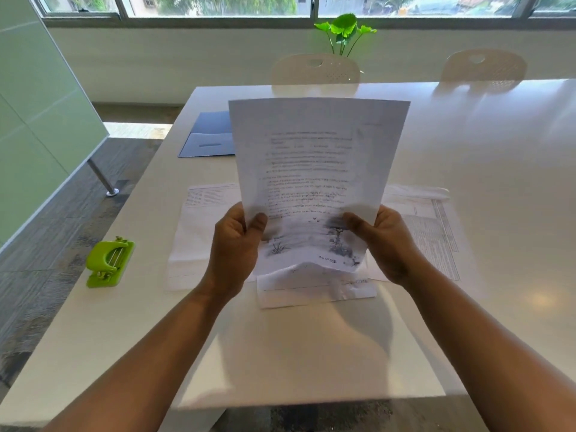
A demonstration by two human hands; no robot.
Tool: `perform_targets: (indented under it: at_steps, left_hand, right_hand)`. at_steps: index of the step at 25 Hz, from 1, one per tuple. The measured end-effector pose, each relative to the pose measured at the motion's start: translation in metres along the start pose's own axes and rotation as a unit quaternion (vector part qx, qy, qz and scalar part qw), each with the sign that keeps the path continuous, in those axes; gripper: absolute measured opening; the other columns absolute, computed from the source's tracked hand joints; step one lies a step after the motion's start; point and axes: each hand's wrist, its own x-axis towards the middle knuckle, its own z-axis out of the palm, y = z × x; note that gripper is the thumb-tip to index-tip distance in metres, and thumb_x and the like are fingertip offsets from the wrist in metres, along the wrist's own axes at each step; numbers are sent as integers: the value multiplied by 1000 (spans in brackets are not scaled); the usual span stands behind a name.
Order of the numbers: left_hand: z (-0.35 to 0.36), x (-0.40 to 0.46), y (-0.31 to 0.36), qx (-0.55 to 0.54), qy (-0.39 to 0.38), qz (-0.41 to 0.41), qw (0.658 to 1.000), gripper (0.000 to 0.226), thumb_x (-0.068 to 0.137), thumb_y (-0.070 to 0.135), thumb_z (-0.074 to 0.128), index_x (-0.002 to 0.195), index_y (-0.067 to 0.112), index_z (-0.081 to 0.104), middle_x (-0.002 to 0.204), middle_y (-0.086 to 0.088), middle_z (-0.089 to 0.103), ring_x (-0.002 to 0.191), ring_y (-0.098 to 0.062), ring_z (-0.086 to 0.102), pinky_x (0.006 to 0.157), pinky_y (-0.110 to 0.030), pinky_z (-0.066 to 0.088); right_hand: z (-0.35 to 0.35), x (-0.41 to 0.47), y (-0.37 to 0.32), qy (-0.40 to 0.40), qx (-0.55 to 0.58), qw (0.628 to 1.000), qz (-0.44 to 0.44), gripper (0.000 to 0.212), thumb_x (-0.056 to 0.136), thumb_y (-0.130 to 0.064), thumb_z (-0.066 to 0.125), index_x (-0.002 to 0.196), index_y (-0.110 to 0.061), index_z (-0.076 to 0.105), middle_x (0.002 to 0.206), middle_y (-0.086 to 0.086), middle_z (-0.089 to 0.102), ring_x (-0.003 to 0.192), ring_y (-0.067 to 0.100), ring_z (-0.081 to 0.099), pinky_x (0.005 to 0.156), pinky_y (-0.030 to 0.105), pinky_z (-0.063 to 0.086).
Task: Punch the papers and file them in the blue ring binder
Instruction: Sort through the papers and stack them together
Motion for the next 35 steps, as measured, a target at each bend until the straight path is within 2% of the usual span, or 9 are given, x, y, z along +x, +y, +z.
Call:
perform_targets:
  at_steps: [4,7,11,14,16,21,24,29,35]
  left_hand:
    - [6,4,-6,-3,18,-33,999,15,106,17,52,109,17,67,104,-5,77,97,-24,74,85,-40,61]
    - [2,9,-18,138,-14,-70,988,12,103,26,57,108,22,67,104,4,75,105,-22,70,90,-34,57]
    - [-4,10,-40,473,-117,-104,867,68,91,56,64,147,20,48,151,-2,50,142,-28,38,114,-46,35]
    - [-5,14,-47,557,-151,-101,810,93,83,70,63,156,21,33,162,-5,31,147,-31,24,117,-48,26]
    - [-3,19,-49,543,-140,-102,822,92,84,67,65,154,16,35,157,-11,35,144,-33,28,117,-46,28]
    - [0,33,-46,340,-86,-165,922,86,82,57,72,148,9,45,145,-8,54,131,-26,53,109,-43,46]
    - [4,39,-41,221,-20,-231,947,71,90,27,76,148,3,42,140,-9,54,127,-25,54,109,-37,45]
    - [9,46,-42,180,0,-269,946,78,88,20,78,152,2,36,132,-9,54,121,-26,56,103,-37,49]
    - [9,45,-37,454,-117,-183,864,87,67,45,92,130,7,46,136,-11,39,103,-20,48,87,-29,42]
  right_hand:
    - [-11,9,1,96,22,995,18,9,98,-15,67,103,-12,73,103,8,80,98,29,76,85,41,62]
    - [-35,18,1,170,-29,983,61,7,100,-15,65,100,-15,72,100,11,79,92,31,76,89,49,61]
    - [-56,22,22,174,-135,962,160,13,99,-15,65,109,-9,70,93,12,76,82,31,74,85,48,62]
    - [-58,17,35,143,-105,960,219,6,99,-9,64,103,-6,68,91,15,77,82,34,77,78,46,64]
    - [-58,17,35,125,-96,960,231,4,100,-7,62,98,-7,66,92,15,77,81,32,78,76,44,64]
    - [-59,19,39,119,-120,964,207,10,100,-8,62,108,-4,66,91,11,78,80,23,75,75,36,59]
    - [-57,19,43,123,-126,965,196,4,100,-8,63,102,-9,66,77,2,78,81,20,73,84,39,58]
    - [-56,19,45,129,-121,966,188,11,99,-8,63,92,-16,66,77,3,79,91,27,75,92,45,58]
    - [-57,19,47,136,-135,965,181,14,97,-7,63,110,-5,69,95,11,79,92,26,75,76,31,56]
